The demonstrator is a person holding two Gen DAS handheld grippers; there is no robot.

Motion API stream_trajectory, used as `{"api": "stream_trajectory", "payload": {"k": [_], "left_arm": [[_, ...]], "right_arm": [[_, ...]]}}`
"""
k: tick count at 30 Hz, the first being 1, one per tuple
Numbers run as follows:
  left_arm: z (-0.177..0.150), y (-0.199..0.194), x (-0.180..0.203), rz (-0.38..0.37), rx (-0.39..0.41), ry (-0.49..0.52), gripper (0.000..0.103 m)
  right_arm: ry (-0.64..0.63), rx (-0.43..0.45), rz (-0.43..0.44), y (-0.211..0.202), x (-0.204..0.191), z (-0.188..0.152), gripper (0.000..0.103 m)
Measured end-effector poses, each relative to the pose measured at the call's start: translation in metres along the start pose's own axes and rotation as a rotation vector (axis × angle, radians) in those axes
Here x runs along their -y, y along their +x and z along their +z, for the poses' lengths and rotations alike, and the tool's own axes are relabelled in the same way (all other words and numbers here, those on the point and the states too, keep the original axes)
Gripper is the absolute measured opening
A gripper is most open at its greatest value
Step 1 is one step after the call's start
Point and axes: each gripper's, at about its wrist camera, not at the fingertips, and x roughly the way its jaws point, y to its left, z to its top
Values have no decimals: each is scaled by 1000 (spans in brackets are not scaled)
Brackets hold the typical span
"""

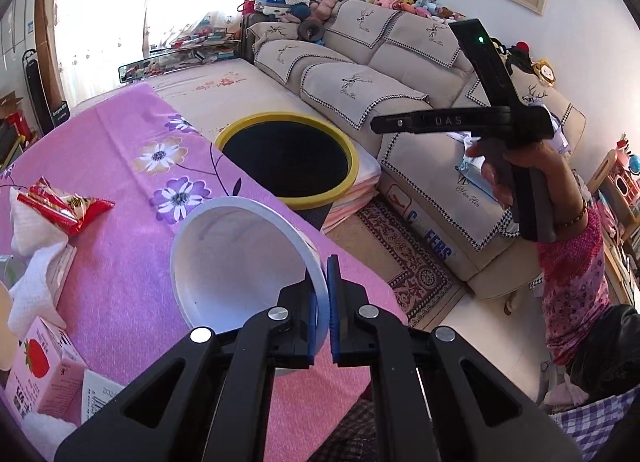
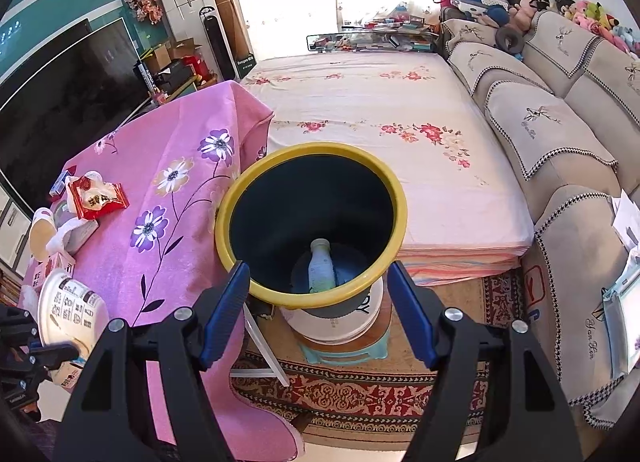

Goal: Collect trash
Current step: 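Grasp the white paper cup with the left gripper and drop it into the bin, then move the right gripper to the white printed box and grasp it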

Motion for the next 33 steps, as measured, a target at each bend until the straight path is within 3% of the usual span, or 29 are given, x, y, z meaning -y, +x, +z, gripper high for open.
{"api": "stream_trajectory", "payload": {"k": [9,15,20,22,24,28,33], "left_arm": [[74,27,7,32,-24,63,6],[131,82,11,63,-51,124,6],[167,146,9,32,-104,152,6],[178,168,6,38,-114,162,21],[188,186,1,59,-113,156,69],[200,191,-1,72,-77,167,71],[198,131,1,57,-4,118,73]], "right_arm": [[39,43,-37,-12,19,-2,67],[71,55,-61,-21,40,-9,67],[107,36,-78,-22,57,-18,68],[116,29,-85,-23,61,-21,68],[124,25,-93,-24,65,-25,68],[142,32,-98,-29,70,-32,68],[133,38,-69,-30,60,-41,68]]}}
